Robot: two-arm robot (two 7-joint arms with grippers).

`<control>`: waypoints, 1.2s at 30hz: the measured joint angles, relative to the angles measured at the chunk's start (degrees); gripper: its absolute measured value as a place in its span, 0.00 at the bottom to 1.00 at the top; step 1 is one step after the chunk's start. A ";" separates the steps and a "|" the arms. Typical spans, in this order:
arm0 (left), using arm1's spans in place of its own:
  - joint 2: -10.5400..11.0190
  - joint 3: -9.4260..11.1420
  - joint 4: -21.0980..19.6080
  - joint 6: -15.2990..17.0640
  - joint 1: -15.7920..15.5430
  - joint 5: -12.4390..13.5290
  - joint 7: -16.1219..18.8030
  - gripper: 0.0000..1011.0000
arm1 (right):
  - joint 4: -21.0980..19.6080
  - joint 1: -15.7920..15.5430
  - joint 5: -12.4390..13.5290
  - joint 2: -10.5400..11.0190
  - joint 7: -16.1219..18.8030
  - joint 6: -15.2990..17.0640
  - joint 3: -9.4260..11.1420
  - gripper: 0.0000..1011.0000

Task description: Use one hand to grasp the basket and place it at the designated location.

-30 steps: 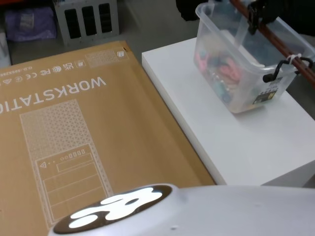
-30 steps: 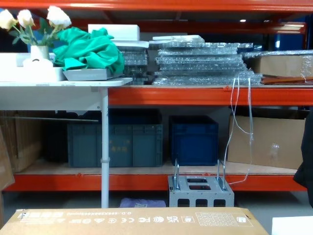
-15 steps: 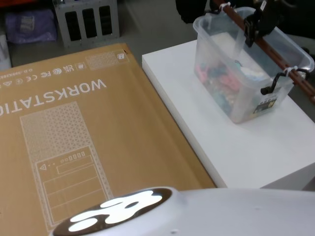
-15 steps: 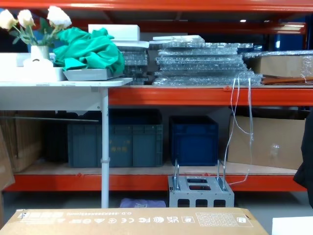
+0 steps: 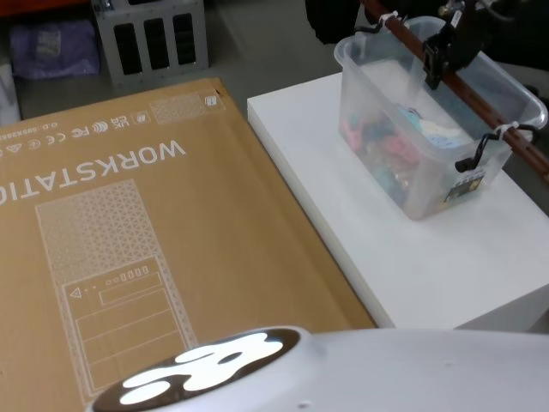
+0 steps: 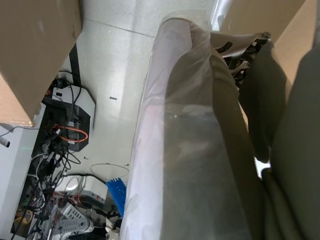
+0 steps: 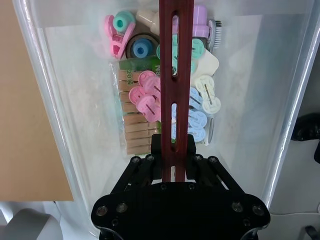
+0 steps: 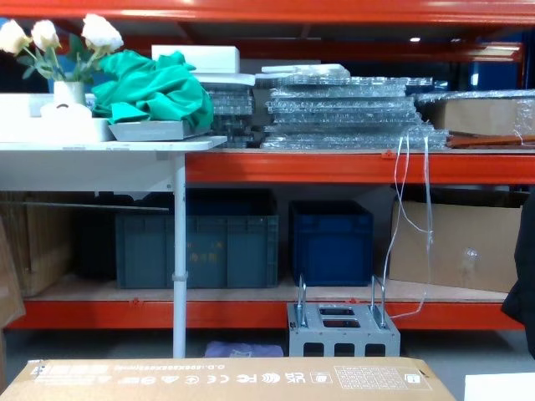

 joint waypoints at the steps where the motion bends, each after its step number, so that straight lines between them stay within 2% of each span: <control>1: 0.00 0.00 0.00 0.00 0.00 0.00 0.00 0.00 | -0.08 -0.01 0.18 0.11 0.01 -0.07 0.14 0.23; 9: 0.00 0.00 0.00 0.00 0.00 0.00 0.00 0.00 | -0.99 0.23 1.50 1.18 0.01 -0.20 1.54 0.25; 14: 0.00 0.00 -0.01 0.00 0.00 -0.01 0.00 0.00 | -1.62 0.36 2.35 1.92 -0.35 0.01 2.64 0.42; 21: 0.00 0.00 0.00 0.00 0.00 0.00 0.00 0.00 | -2.46 0.45 2.40 2.42 -0.41 0.44 3.11 0.66; 23: 0.00 0.00 0.00 0.00 0.00 0.00 0.00 0.00 | -2.49 0.46 2.39 2.44 -0.37 0.48 3.14 0.70; 24: 0.00 0.00 0.00 0.00 0.00 0.00 0.00 0.00 | -2.49 0.48 2.38 2.46 -0.33 0.50 3.20 0.76; 26: 0.00 0.00 0.00 0.00 0.00 0.00 0.00 0.00 | -2.50 0.53 2.40 2.49 -0.31 0.50 3.30 0.79; 33: 0.00 0.00 0.00 0.00 0.00 0.00 0.00 0.00 | -2.93 0.79 2.97 3.23 -0.02 0.42 3.99 0.97; 36: 0.00 0.00 0.00 0.00 0.00 0.00 0.00 0.00 | -4.47 0.85 3.69 4.30 0.00 0.64 4.73 0.99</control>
